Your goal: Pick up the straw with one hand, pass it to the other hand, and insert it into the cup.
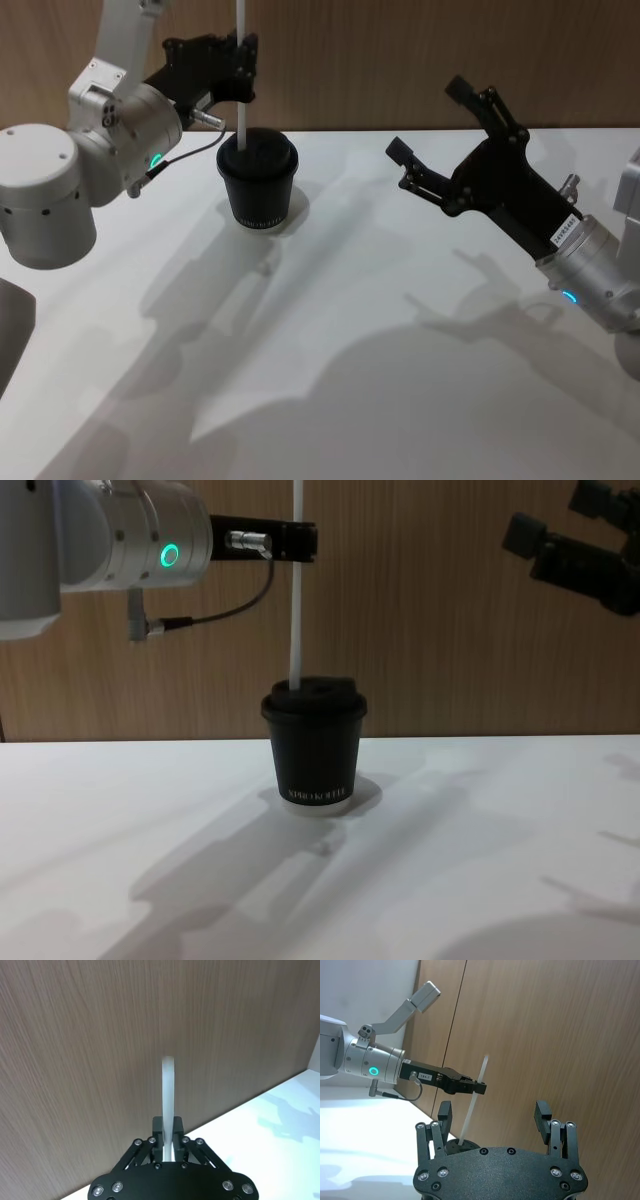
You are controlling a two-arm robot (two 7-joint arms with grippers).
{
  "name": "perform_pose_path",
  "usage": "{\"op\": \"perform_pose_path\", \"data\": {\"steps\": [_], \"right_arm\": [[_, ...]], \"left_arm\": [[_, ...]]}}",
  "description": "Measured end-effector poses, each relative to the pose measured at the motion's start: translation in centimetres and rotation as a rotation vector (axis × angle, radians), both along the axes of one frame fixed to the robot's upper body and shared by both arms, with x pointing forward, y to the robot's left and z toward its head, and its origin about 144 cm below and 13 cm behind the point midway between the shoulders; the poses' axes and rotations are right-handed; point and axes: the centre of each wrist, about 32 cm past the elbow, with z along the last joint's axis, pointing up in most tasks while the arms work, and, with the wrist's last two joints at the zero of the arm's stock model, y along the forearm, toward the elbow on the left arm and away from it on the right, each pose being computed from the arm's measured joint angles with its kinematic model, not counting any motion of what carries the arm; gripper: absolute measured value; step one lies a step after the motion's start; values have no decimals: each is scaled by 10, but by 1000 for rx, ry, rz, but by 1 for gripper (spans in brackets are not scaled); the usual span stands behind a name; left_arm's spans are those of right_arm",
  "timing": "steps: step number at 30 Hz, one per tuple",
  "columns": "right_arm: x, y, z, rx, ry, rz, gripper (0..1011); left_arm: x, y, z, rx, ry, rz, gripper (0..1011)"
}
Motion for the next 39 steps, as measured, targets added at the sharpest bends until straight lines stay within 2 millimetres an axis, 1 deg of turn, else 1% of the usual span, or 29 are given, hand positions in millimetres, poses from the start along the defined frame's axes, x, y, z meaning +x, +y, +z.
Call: {"op": "perform_pose_path", "data": {"steps": [1,2,4,9,13,14,18,19,21,23,25,28,29,31,39], "right_arm": [[0,0,0,0,0,0,1001],[0,0,0,0,0,0,1001],[0,0,0,0,0,0,1001],[0,0,0,0,0,0,1001],[0,0,0,0,0,0,1001],[0,0,0,0,0,0,1001],[0,0,0,0,0,0,1001],[0,0,0,0,0,0,1001],[0,0,0,0,0,0,1001],[0,0,0,0,1,0,1001],[0,0,0,2,3,-1,1001],[-1,1,2,12,14,-5,1001],[-1,2,2,20,26,-10,1001],[-2,3,3,27,38,-14,1001],[-5,9,10,86,123,-44,1001]], "left_arm": [[0,0,0,0,1,0,137],[0,0,0,0,1,0,137],[0,0,-1,1,3,0,229],[1,0,-2,1,5,0,364],[1,0,-2,2,6,0,526],[1,0,-2,2,6,0,526],[1,0,-2,2,7,0,668],[1,-1,-2,2,7,0,685],[1,-1,-3,2,7,-1,769],[1,0,-3,2,6,-6,827],[1,0,-4,1,4,-11,864],[1,1,-6,-5,-3,-28,961],[1,1,-7,-7,-3,-32,961],[1,3,-10,-16,-11,-51,1003],[0,8,-23,-50,-48,-125,1003]]}}
